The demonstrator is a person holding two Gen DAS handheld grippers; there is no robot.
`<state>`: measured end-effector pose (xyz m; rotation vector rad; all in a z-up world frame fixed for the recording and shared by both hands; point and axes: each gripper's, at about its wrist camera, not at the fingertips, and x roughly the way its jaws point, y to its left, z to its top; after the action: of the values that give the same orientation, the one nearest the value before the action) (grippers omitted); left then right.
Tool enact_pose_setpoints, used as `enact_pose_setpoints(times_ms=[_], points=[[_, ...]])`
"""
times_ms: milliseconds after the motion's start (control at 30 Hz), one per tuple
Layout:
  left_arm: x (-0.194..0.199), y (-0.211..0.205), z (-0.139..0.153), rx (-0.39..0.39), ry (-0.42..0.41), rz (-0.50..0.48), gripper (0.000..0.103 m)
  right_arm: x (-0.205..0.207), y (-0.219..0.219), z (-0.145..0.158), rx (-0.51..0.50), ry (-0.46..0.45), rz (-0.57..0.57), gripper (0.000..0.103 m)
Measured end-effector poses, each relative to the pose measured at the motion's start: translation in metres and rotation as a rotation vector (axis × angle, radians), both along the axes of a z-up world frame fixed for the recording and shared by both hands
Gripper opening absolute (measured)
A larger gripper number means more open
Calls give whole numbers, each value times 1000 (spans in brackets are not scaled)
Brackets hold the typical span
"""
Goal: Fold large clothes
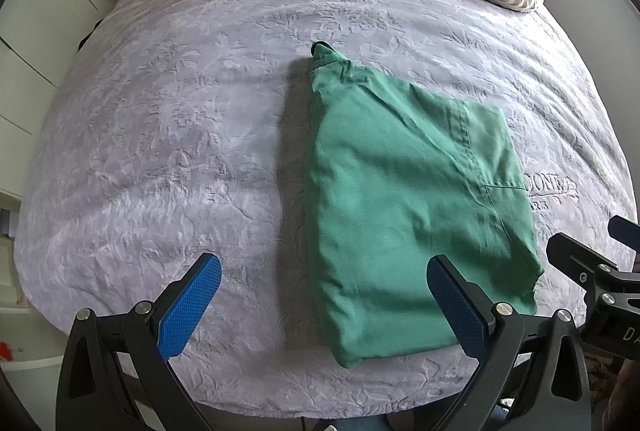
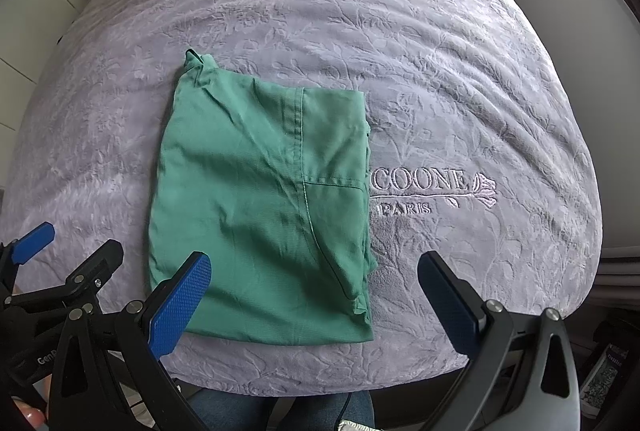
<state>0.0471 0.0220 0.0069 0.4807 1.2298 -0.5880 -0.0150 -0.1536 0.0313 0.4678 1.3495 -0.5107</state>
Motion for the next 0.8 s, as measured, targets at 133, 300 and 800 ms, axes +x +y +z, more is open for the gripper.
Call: enact_pose_setpoints(times_ms=[133,300,800], points=[[1,1,0,0,1,5,103,0,1,0,2,0,-1,103],[2,1,0,1,1,4,103,0,1,0,3,0,-2,103],[5,3,-2,5,8,21,103,0,4,-2,11,4,-1,103]])
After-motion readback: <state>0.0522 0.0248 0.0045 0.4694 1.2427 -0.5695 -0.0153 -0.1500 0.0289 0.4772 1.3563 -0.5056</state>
